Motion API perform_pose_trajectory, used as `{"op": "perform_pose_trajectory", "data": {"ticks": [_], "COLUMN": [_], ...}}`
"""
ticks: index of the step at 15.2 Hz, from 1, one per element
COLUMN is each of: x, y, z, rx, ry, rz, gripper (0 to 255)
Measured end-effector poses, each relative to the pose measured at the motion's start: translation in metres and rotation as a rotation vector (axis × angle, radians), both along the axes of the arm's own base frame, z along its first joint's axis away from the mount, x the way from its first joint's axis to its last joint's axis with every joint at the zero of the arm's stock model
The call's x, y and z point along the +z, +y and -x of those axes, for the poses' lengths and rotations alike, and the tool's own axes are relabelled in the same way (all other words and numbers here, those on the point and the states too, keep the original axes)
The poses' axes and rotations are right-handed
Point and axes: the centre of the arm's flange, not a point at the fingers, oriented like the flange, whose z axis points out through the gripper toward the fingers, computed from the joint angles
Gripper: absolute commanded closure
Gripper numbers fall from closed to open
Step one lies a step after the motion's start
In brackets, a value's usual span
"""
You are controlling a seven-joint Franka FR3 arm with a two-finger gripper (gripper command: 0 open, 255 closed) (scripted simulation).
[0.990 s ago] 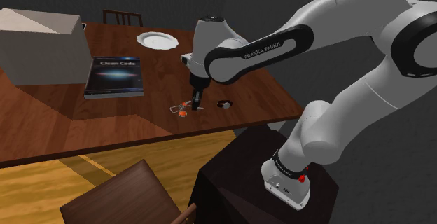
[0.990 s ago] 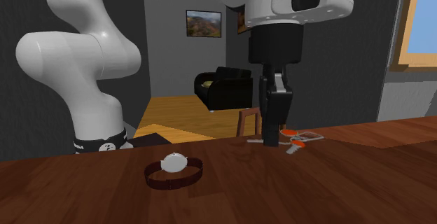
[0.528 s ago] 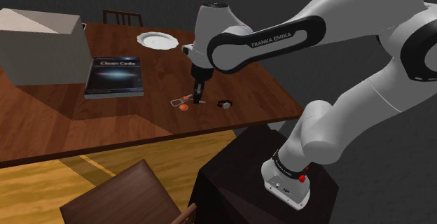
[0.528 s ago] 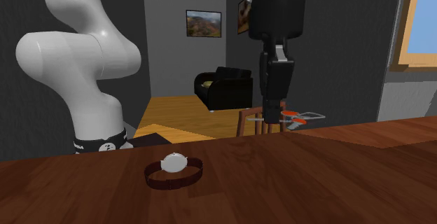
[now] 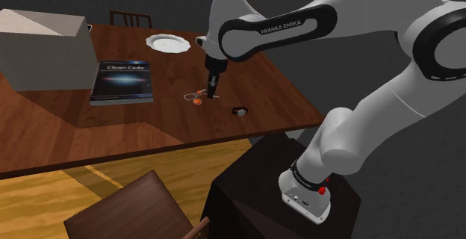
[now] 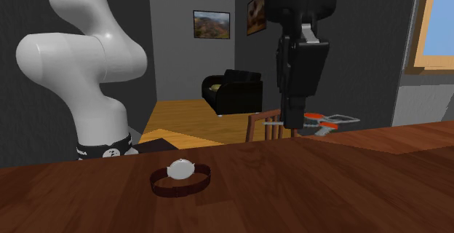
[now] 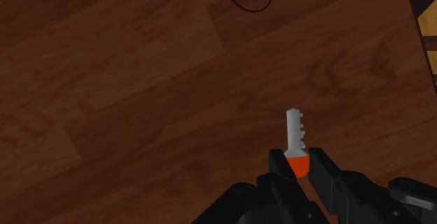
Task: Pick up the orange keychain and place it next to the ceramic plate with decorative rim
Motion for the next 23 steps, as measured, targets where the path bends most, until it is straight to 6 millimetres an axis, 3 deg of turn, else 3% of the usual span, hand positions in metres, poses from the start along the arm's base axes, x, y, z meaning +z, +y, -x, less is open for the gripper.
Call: {"op": "perform_pose_trajectory", "data": {"ticks": [23], "x": [0.002], "y": [-0.223], "z": [-0.207], "rx": [0.0], "ry": [0.0], "rz": [0.001], "gripper": [255]}}
